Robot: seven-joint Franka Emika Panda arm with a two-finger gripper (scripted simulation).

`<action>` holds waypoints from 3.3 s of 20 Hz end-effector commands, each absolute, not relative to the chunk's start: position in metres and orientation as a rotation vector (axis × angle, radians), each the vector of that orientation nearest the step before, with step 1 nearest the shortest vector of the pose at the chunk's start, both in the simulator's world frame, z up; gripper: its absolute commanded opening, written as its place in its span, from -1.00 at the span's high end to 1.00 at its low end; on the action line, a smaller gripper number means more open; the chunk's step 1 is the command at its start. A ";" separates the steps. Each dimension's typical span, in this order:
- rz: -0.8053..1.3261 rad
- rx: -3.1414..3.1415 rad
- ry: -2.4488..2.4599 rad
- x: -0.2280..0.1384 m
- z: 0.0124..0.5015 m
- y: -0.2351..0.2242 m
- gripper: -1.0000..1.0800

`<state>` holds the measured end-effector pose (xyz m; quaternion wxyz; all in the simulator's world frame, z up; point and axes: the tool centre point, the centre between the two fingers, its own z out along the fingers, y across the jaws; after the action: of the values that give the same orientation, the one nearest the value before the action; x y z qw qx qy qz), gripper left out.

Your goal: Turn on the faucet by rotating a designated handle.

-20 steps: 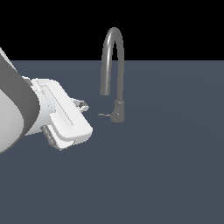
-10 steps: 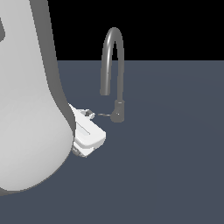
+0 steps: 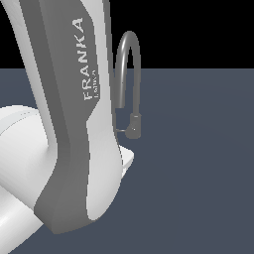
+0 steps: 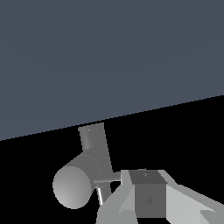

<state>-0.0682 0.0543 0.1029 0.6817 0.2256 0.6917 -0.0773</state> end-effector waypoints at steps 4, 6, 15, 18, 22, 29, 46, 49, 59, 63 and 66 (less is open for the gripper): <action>-0.181 0.380 1.559 -0.060 0.088 0.044 1.00; -0.184 0.342 1.560 -0.057 0.084 0.040 1.00; -0.193 0.224 1.562 -0.047 0.073 0.029 1.00; -0.194 0.206 1.561 -0.045 0.071 0.027 1.00; -0.195 0.199 1.561 -0.044 0.070 0.027 1.00; -0.195 0.200 1.561 -0.043 0.077 0.029 1.00; -0.198 0.202 1.567 -0.043 0.121 0.030 1.00; -0.197 0.201 1.565 -0.044 0.131 0.028 1.00; -0.203 0.205 1.595 -0.048 0.135 0.012 1.00; -0.200 0.203 1.583 -0.050 0.146 0.001 1.00; -0.198 0.202 1.575 -0.052 0.154 -0.007 1.00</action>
<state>-0.0504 0.0083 0.1401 0.6890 0.0830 0.7155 -0.0802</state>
